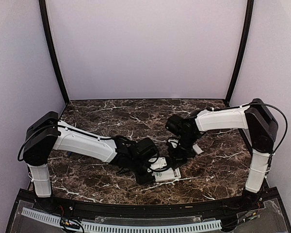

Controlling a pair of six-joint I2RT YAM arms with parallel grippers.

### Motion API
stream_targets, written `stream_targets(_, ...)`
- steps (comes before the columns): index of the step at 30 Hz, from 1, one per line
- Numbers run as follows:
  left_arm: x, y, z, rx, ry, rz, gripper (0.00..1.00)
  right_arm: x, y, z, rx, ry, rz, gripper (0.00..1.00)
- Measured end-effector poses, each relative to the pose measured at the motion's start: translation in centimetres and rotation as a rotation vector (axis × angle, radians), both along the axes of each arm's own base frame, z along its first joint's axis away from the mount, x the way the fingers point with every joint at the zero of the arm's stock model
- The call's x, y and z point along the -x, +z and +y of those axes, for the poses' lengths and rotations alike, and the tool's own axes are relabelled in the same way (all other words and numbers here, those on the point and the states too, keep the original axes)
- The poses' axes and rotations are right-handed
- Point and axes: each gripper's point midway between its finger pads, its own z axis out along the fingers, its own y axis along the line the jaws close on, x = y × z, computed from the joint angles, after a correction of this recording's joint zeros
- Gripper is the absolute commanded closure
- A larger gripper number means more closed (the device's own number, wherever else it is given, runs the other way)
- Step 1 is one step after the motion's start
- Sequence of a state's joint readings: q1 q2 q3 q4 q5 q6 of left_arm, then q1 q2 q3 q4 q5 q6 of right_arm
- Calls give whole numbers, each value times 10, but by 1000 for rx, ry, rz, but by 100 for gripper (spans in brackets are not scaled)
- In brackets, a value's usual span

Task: Load the batteries into the remote control
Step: Load the remote control without batteries onto the remote control without the battery cover.

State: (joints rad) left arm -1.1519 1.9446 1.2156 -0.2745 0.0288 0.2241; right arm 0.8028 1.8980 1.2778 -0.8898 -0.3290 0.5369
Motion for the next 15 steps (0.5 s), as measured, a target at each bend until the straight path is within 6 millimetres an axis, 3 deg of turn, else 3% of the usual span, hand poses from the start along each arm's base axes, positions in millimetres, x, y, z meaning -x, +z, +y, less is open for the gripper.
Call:
stream_targets(10, 0, 0, -1, 4, -2, -4, 53, -5, 28, 8, -80, 6, -78, 97)
stream_targets(15, -1, 0, -1, 4, -2, -4, 46, 9, 19, -4, -58, -8, -41, 93)
